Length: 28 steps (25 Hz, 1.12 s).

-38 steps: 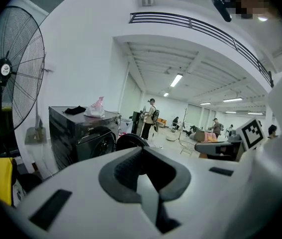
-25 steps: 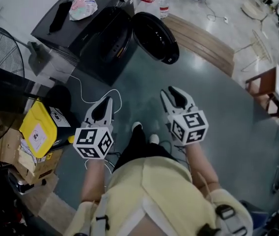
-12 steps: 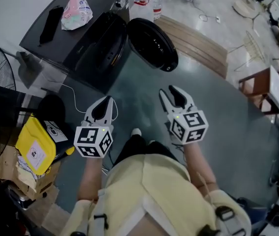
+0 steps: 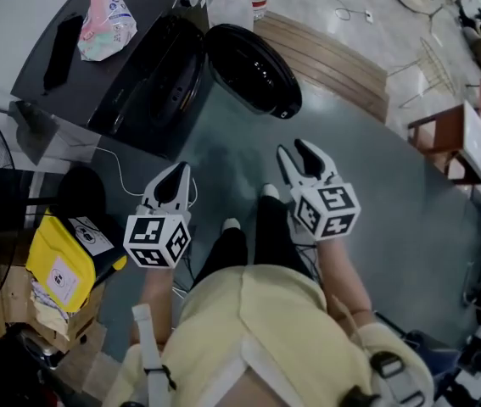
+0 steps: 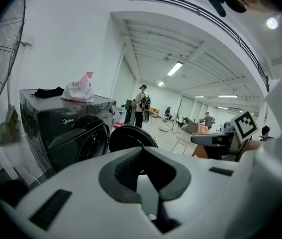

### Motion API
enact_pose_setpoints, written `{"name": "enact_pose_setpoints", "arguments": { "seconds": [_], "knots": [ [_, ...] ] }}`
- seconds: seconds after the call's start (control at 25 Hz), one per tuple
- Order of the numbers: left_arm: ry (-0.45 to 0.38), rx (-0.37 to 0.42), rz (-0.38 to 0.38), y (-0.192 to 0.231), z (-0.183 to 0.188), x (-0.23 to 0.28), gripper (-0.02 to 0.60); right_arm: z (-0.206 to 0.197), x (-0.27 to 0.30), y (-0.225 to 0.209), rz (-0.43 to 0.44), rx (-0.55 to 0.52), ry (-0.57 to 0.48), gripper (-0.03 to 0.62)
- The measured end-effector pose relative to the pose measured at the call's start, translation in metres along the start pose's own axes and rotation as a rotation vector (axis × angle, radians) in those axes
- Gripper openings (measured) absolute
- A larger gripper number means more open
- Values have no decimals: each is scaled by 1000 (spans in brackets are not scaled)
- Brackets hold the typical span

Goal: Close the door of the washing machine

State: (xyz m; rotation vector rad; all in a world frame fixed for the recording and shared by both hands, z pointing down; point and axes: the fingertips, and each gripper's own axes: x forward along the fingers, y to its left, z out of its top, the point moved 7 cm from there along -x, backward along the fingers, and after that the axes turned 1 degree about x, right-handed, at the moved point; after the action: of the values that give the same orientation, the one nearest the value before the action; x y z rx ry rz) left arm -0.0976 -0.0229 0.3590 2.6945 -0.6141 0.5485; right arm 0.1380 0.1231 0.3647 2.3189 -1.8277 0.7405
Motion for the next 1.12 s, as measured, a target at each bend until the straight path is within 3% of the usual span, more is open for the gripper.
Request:
{"name": "enact_pose_setpoints", "arguments": {
  "seconds": [0.2,0.56,1.12],
  "knots": [
    [3,-42,37,-3,8,37,9,5,25,-38,1,-28,38,132],
    [12,-28,63,-30,23,119,9,8,69,-112,21,-55,109,132],
    [48,-38,143,-36,14,206,9,-15,134,-191,67,-95,206,131]
  ]
}}
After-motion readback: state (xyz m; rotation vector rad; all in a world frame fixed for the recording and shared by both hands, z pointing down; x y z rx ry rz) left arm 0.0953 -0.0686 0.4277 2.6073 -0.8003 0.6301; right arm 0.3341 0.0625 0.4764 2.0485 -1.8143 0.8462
